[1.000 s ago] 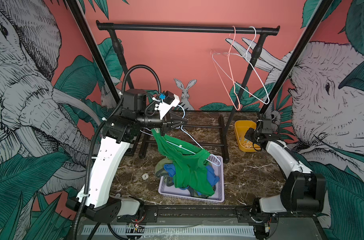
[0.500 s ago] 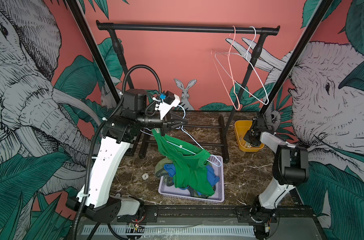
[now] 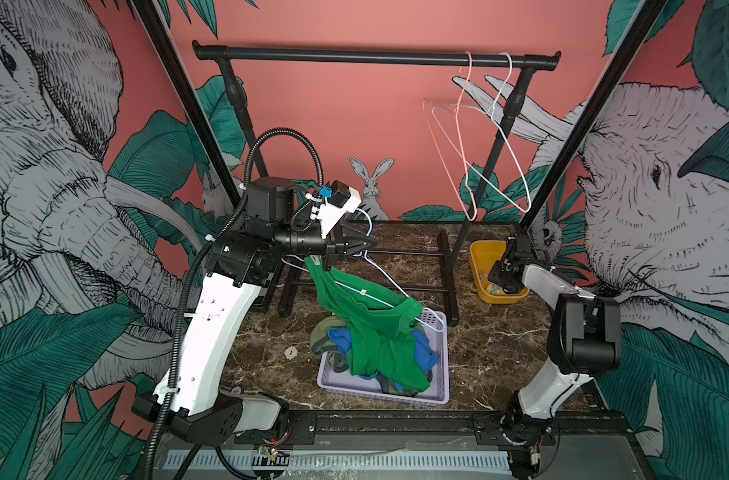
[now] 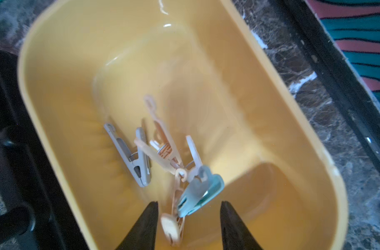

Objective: Remove the clothespins securing tank tops to the hanger
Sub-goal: Place the clothespin in the storage box, then adjust the hanger.

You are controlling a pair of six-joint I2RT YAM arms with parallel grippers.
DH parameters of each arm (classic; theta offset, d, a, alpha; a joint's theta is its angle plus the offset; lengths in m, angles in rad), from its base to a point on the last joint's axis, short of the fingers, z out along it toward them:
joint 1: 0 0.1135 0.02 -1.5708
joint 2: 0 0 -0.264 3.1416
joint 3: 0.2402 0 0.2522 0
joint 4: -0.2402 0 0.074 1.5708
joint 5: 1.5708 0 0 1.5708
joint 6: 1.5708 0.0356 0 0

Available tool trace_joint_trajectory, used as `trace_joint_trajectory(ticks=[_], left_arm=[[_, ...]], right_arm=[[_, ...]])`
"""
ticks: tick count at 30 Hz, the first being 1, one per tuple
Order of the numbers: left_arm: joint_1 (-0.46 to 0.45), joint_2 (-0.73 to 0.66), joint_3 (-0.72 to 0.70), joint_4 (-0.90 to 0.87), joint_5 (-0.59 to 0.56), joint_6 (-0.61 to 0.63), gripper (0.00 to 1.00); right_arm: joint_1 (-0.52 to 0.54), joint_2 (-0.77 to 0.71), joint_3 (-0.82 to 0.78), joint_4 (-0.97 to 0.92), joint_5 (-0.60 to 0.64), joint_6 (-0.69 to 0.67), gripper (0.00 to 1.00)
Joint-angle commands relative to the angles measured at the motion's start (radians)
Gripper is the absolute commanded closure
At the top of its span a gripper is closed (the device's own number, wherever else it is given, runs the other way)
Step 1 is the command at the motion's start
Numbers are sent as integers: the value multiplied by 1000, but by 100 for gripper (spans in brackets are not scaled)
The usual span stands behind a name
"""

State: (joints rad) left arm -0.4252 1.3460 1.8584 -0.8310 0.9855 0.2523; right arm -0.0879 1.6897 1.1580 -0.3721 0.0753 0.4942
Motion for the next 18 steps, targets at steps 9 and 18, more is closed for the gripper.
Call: trace_joint_trajectory(ticks=[9,18], left_arm=[[-5,-16,18,-31,-44,43,100],[-5,-3,15,-73,-31,65,100]], right_arm=[[-4,-531,-273,-8,-191,52,51],[59,-1043,-282,-211,-723,19,52]])
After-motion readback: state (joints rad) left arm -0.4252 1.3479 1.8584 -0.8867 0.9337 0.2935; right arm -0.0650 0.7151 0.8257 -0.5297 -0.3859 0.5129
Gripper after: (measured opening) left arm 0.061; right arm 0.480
